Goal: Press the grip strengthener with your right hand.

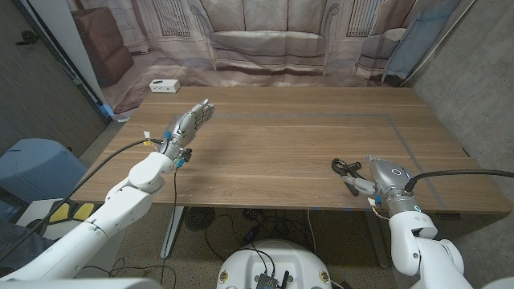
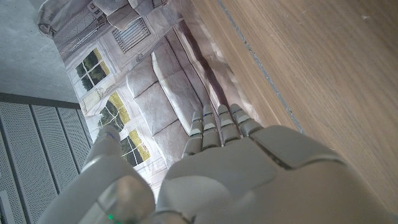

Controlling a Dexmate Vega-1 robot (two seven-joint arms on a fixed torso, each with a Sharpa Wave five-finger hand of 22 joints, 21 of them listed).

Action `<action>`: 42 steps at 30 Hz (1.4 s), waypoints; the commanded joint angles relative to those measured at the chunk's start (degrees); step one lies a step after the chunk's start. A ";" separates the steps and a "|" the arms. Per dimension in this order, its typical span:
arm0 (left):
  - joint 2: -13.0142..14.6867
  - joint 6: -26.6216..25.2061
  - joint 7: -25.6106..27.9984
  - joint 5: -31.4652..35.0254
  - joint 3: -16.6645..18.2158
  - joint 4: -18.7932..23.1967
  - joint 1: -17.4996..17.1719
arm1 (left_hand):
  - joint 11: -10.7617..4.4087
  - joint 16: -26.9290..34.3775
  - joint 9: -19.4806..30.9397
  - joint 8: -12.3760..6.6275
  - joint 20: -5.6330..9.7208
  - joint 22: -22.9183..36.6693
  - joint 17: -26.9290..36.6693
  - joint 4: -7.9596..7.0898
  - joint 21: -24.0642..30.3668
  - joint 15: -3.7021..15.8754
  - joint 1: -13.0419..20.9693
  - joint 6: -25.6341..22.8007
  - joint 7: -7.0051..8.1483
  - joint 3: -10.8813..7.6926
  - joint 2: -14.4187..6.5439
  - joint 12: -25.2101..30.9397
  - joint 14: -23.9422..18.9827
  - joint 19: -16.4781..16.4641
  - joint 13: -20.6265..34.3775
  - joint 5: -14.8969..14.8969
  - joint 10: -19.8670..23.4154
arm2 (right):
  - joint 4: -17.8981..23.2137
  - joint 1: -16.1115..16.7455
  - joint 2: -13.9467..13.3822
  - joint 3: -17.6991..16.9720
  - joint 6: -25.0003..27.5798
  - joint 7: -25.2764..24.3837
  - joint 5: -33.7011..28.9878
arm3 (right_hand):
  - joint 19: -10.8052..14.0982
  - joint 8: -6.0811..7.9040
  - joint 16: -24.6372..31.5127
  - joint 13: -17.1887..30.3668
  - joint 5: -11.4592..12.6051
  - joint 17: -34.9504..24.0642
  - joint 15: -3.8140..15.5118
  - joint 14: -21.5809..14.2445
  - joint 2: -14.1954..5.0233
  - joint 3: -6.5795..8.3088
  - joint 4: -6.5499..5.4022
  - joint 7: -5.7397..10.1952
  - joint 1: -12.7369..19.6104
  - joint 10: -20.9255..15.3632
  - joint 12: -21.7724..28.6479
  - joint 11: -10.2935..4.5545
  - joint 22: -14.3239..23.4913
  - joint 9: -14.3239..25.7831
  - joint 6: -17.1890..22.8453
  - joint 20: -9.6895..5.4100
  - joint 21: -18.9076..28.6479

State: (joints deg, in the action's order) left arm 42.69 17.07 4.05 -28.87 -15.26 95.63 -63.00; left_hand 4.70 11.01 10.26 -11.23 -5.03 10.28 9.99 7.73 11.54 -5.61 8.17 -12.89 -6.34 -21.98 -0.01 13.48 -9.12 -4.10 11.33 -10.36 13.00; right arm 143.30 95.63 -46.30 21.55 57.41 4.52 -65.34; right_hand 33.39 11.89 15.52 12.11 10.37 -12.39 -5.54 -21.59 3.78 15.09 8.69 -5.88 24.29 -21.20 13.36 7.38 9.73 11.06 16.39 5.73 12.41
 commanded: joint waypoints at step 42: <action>-0.51 0.11 -0.14 -0.62 -0.07 0.10 -0.44 | 0.16 -0.12 0.13 0.51 -0.61 0.07 0.27 0.14 -0.09 0.16 0.61 0.43 0.02 -0.54 -0.18 -0.36 -0.60 0.23 0.14 0.07 0.34 | -8.20 -13.19 4.69 7.06 1.83 31.38 -20.94 | 2.69 0.17 -0.13 -0.01 0.90 0.54 -4.86 -2.68 2.21 -0.98 0.14 -2.45 1.25 -0.09 -0.97 1.52 0.28 0.33 1.26 3.64 -0.06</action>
State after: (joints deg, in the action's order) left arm 42.38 17.34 4.01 -29.33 -15.18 95.48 -63.38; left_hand 4.70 11.01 10.26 -10.79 -5.32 10.27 9.99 7.92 11.54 -5.41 8.16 -12.55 -6.43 -22.17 -0.01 13.02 -9.32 -3.80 11.32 -10.36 13.00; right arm 137.40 82.83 -45.60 30.35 62.80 29.67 -80.73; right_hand 35.78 11.89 15.40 11.98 10.89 -11.82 -9.63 -23.62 5.71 14.24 8.61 -7.90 24.89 -20.68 12.46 8.11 9.73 11.05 17.19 8.59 12.41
